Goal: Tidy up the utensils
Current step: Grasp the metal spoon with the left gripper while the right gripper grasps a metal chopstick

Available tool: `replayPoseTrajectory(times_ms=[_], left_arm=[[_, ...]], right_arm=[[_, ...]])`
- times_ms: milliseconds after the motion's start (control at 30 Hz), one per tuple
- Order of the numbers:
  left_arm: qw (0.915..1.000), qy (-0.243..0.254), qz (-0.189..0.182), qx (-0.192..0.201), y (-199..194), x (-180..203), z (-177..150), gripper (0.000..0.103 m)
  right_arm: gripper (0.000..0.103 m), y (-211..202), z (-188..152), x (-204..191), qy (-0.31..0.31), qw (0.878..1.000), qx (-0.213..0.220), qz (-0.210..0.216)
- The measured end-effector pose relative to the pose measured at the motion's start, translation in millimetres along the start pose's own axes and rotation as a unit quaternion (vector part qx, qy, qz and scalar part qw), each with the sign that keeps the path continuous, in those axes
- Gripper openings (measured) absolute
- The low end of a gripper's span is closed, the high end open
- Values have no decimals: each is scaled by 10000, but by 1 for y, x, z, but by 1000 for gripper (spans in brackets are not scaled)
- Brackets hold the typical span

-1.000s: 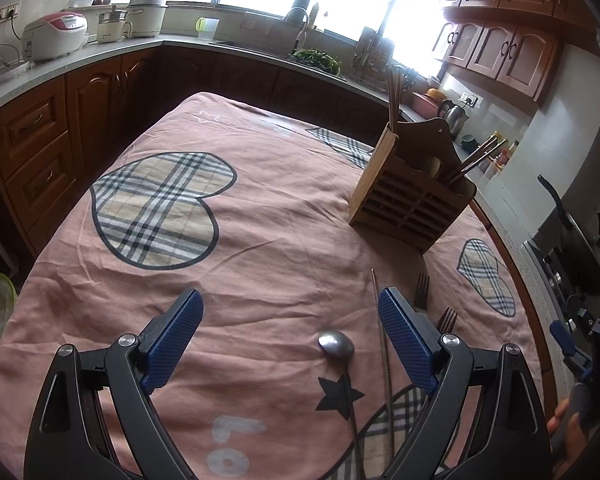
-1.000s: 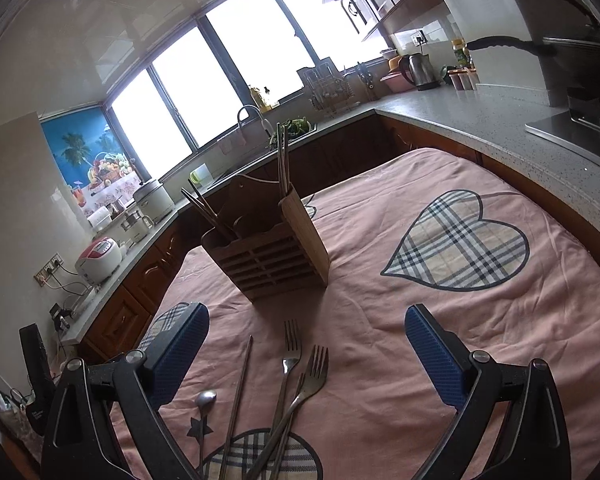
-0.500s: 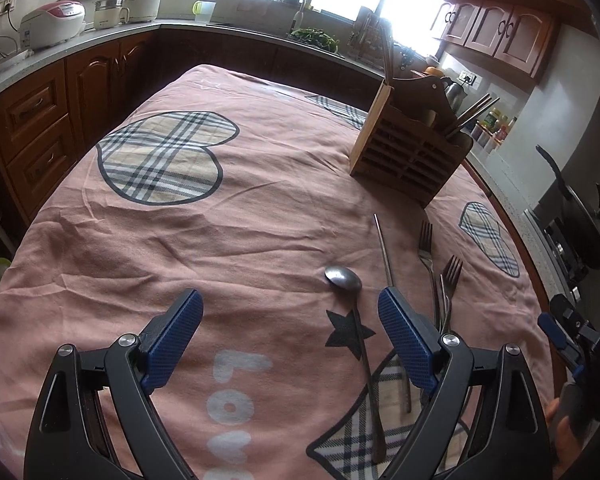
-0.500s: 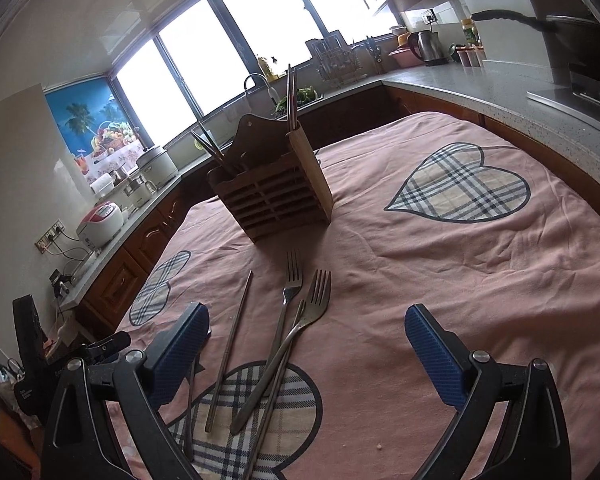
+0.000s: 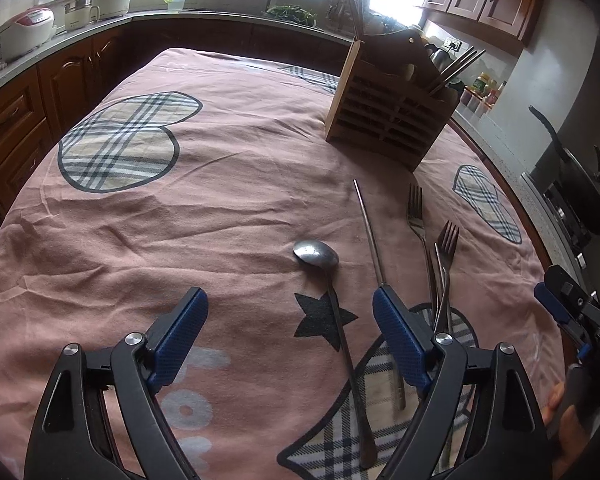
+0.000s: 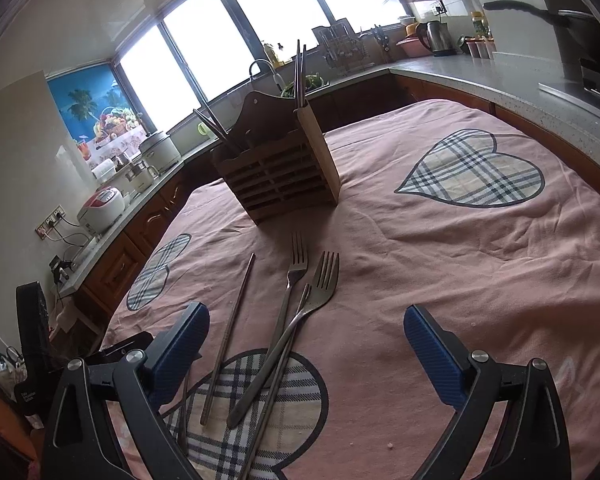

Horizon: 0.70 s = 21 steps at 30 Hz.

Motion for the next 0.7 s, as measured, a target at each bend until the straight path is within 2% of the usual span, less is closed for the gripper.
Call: replayPoseTrajectory(times_ms=[167,200,333,433,467,533,567,700], left_arm=[[9996,160,2,-229,20,11,-3,53],[9994,179,-3,-290,25,13,-3,49],[9988,258,-21,-405,36,20,-3,45],[9984,388,59,-400,42,24,0,29],[9982,448,108,-387,44,24,2,19],[9979,496,63,-409,46,23,4,9],[9979,487,16,-426,46,21,6,6],[9981,401,-48,-467,43,5,9,5]], right_arm=[[91,7,2,0,5,10000,-60,2],[90,9,2,0,7,10000,-78,-2],[85,18,2,-1,3,9999,-168,16],[80,26,5,-4,-18,9997,-226,27],[77,29,5,-6,-27,9997,-253,48],[71,38,6,-12,-66,9994,-329,106],[67,43,6,-15,-94,9992,-379,129],[56,68,6,-31,-202,9975,-625,265]])
Point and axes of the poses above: each gripper's, at about its wrist camera, not at the fingertips, and y roughly the way its jaws point, x to its right, z to its top, the point moved 10 cm from there along y, roughly the way its jaws point, and after that the axes turned 4 degrees about z, right-handed, at the moved point
